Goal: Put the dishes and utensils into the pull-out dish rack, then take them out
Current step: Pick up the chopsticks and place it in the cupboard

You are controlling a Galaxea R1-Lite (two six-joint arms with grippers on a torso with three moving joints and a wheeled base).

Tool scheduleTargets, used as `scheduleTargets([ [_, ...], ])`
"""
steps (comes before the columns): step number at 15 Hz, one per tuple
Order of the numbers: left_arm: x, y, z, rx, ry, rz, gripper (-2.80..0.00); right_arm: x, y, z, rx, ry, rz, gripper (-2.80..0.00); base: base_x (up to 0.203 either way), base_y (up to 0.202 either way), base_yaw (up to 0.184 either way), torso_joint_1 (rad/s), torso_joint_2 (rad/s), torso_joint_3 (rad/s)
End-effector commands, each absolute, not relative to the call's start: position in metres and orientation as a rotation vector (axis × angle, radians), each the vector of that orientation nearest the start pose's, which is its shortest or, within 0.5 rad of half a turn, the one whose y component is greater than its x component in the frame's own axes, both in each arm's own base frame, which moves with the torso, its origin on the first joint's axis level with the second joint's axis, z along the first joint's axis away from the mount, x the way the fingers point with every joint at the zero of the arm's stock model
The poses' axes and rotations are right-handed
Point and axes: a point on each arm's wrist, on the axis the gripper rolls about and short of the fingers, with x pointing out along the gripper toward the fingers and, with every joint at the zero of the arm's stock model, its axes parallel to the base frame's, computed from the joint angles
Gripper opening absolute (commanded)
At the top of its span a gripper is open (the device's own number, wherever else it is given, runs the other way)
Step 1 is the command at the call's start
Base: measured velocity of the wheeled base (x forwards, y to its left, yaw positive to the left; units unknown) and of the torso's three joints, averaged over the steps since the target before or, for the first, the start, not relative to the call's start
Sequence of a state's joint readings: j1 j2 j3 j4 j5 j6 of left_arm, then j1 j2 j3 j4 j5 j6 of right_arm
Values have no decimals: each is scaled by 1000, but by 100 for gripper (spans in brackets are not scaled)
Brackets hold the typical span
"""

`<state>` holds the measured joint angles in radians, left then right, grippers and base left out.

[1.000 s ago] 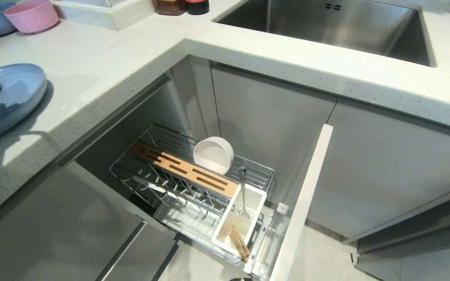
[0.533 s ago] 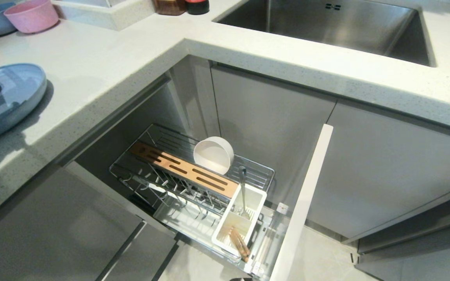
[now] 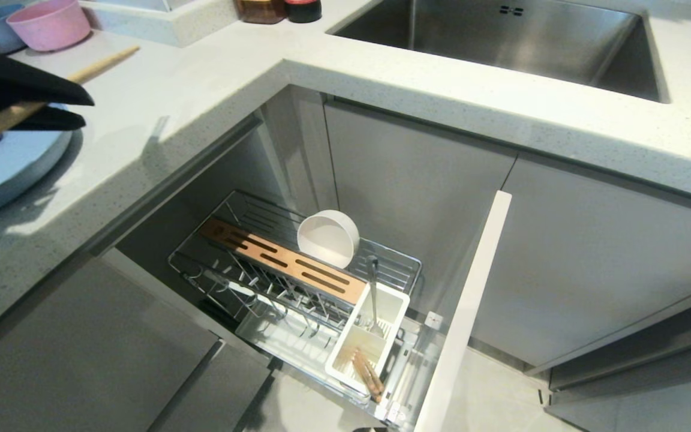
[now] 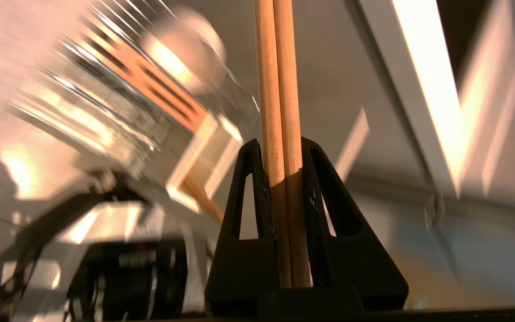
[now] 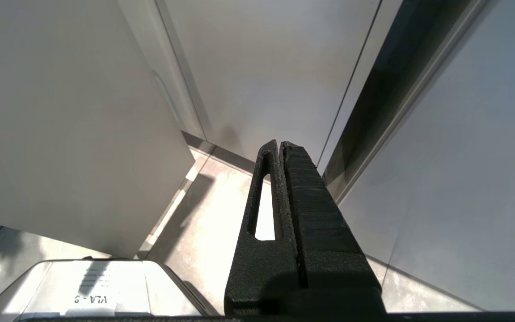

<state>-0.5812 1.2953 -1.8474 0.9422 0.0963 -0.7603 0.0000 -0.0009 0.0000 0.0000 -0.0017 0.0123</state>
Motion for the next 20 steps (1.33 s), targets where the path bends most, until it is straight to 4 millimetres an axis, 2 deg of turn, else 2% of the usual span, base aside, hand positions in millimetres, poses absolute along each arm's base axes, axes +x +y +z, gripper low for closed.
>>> scheduleTargets([
  [1, 95, -70, 400, -567, 596, -432, -280, -23, 0, 75, 12, 2, -2, -280, 0, 0, 0, 0, 0, 0],
  [6, 99, -92, 371, -483, 808, -571, -280, -23, 0, 75, 12, 1, -2, -280, 0, 0, 0, 0, 0, 0],
  [11, 101, -106, 332, -314, 1180, -475, -280, -23, 0, 75, 12, 2, -2, -280, 0, 0, 0, 0, 0, 0],
  [14, 106, -117, 315, -205, 1379, -500, -280, -23, 0, 75, 12, 1, -2, -280, 0, 0, 0, 0, 0, 0],
  [17, 115, -130, 297, -57, 1488, -509, -280, -23, 0, 75, 12, 1, -2, -280, 0, 0, 0, 0, 0, 0],
  [20, 131, -145, 279, 93, 1510, -541, -280, -23, 0, 75, 12, 2, -2, -280, 0, 0, 0, 0, 0, 0],
])
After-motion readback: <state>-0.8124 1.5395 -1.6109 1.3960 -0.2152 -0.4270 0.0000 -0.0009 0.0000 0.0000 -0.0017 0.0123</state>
